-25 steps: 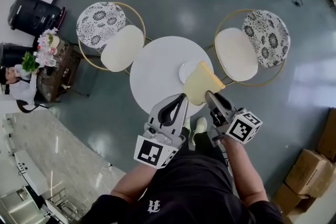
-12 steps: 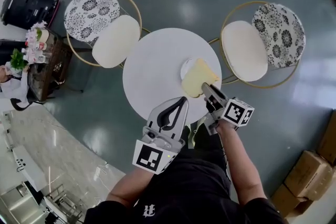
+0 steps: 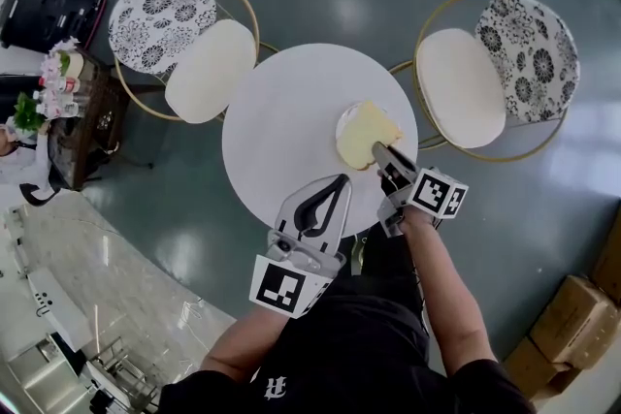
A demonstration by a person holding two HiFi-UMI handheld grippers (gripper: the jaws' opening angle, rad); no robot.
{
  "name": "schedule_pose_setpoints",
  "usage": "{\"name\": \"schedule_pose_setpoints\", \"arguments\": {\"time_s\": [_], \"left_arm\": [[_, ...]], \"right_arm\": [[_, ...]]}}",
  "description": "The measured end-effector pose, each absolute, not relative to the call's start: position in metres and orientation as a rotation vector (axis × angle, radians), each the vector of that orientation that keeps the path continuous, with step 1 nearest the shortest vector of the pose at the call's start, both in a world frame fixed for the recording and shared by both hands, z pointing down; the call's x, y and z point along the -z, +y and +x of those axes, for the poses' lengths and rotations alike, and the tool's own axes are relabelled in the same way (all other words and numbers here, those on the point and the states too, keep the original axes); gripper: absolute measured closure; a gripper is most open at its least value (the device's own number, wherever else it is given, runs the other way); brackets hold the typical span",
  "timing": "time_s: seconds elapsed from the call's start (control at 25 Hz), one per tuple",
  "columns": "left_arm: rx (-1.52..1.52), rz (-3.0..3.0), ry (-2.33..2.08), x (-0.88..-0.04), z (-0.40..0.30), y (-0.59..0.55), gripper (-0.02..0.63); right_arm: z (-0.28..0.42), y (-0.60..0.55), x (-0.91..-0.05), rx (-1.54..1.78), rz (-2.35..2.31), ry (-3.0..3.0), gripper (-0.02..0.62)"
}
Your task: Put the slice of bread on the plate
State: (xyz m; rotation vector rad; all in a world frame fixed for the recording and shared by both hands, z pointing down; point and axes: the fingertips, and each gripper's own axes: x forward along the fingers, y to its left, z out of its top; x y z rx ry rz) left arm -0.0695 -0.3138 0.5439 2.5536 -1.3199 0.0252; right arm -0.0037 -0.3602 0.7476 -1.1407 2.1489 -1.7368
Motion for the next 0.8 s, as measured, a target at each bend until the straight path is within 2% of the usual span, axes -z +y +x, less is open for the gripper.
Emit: {"name": "schedule_pose_setpoints", "arguments": {"time_s": [0.6,0.8], "left_arm": [[-0.037,2.527,-1.313,-0.558,-0.077,-0.323,0.600],[-0.042,2.517,-1.317,-0.559,-0.076,-0.327,0.600]], "right_arm": [[0.002,-0.363,-0.778,1.784,-1.256,2.138,0.506],[0.005,-0.356,-0.797,1.773,-1.497,2.361,0.429]]}}
